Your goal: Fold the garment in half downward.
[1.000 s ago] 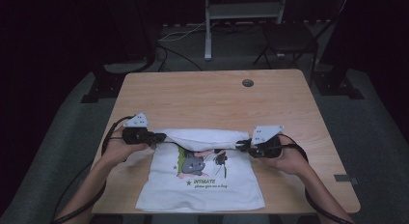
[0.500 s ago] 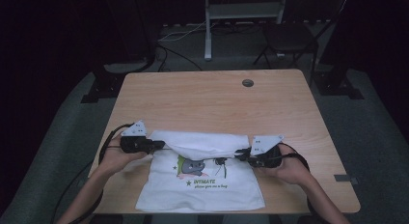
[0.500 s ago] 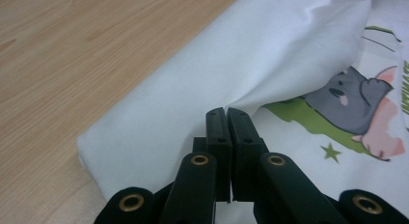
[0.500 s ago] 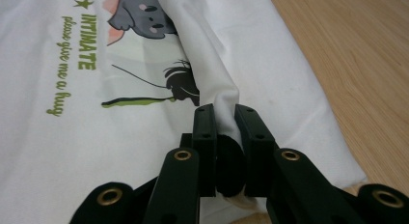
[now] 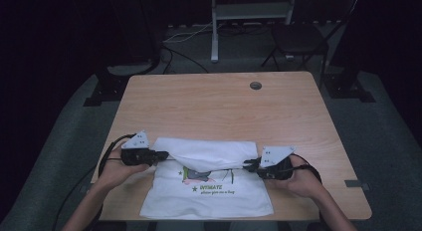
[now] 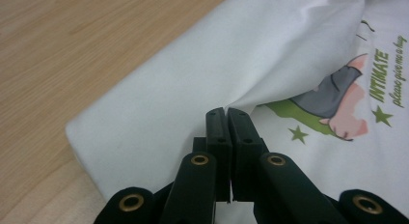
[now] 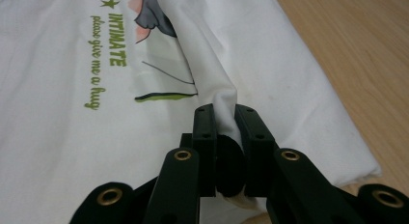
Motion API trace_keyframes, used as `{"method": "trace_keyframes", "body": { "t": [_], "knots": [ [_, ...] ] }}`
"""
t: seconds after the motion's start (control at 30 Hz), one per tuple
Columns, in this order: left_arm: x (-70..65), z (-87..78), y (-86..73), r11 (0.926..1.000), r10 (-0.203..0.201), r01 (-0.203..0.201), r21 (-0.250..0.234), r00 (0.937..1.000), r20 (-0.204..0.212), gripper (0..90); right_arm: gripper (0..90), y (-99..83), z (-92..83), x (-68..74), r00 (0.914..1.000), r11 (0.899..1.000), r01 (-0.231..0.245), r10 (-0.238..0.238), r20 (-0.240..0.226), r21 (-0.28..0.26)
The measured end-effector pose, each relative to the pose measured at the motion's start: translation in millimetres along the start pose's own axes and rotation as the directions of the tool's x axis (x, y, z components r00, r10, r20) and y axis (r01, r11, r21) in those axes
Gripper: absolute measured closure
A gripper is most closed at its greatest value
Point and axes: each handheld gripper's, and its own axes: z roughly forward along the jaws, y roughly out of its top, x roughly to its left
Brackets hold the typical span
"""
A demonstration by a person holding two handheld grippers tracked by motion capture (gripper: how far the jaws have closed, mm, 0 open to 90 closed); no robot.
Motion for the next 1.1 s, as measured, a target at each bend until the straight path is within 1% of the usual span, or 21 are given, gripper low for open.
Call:
{"method": "trace_keyframes", "body": {
  "t": [0.07, 0.13, 0.2, 0.27, 0.3, 0.43, 0.6, 0.77, 0.87, 0.97, 1.0, 1.07, 1.1],
  "knots": [
    [-1.7, -0.7, -1.0, 1.0, 0.0, 0.0, 0.0, 1.0, -0.001, 89.0, 79.5, -1.0, -0.4, 2.0, 1.0, 1.0, 0.008, -0.008, -0.003, -0.003],
    [-3.8, -1.6, -1.9, 1.0, -0.003, 0.003, -0.003, 1.0, -0.001, 89.0, 79.5, -1.3, -1.3, 4.6, 1.0, 1.0, 0.004, -0.004, -0.006, -0.002],
    [-7.3, -2.7, -3.3, 0.9999, -0.009, 0.009, -0.007, 0.9999, 0.007, 88.9, 79.5, -1.5, -2.1, 6.5, 0.9999, 1.0, 0.004, -0.004, -0.011, -0.003],
    [-10.2, -3.4, -4.5, 1.0, 0.0, 0.0, -0.001, 1.0, 0.008, 89.0, 79.5, -1.8, -3.2, 8.9, 0.9998, 1.0, 0.001, -0.001, -0.02, -0.003],
    [-11.9, -4.6, -5.3, 1.0, -0.002, 0.002, -0.002, 0.9999, 0.014, 89.0, 79.5, -2.1, -3.9, 9.4, 0.9997, 1.0, 0.004, -0.004, -0.022, -0.004],
    [-15.5, -9.9, -5.7, 1.0, 0.0, 0.0, -0.01, 0.9999, 0.01, 89.0, 79.5, -1.4, -7.7, 12.6, 0.9996, 1.0, -0.002, 0.002, -0.029, -0.014],
    [-22.9, -9.8, -9.0, 0.9998, 0.015, -0.015, 0.01, 0.9997, 0.019, 89.0, 79.6, -2.2, -7.4, 18.5, 0.999, 1.0, 0.009, -0.009, -0.043, -0.01],
    [-27.6, -10.2, -13.8, 1.0, 0.006, -0.007, 0.006, 0.9996, 0.029, 88.9, 79.5, -5.1, -8.6, 22.7, 0.9986, 1.0, -0.002, 0.002, -0.053, -0.015],
    [-30.2, -11.5, -15.2, 0.9999, 0.01, -0.01, 0.008, 0.9994, 0.032, 89.0, 79.5, -4.9, -10.3, 24.5, 0.9982, 1.0, -0.009, 0.007, -0.059, -0.019],
    [-32.5, -13.0, -15.0, 0.9998, 0.018, -0.018, 0.006, 0.9993, 0.032, 89.0, 79.6, -5.2, -11.5, 25.3, 0.9982, 1.0, -0.002, 0.001, -0.06, -0.023],
    [-33.4, -13.8, -14.8, 0.9998, 0.02, -0.02, 0.005, 0.9993, 0.033, 88.9, 79.5, -5.3, -11.9, 26.4, 0.998, 1.0, -0.013, 0.011, -0.062, -0.023],
    [-35.6, -16.4, -14.3, 0.9996, 0.027, -0.027, 0.005, 0.999, 0.035, 88.9, 79.6, -5.6, -12.4, 28.0, 0.998, 1.0, -0.012, 0.01, -0.062, -0.026],
    [-37.2, -17.1, -14.7, 0.9997, 0.024, -0.024, 0.001, 0.9991, 0.036, 88.9, 79.5, -5.7, -12.8, 29.1, 0.9979, 1.0, -0.013, 0.011, -0.064, -0.027]
  ]
}}
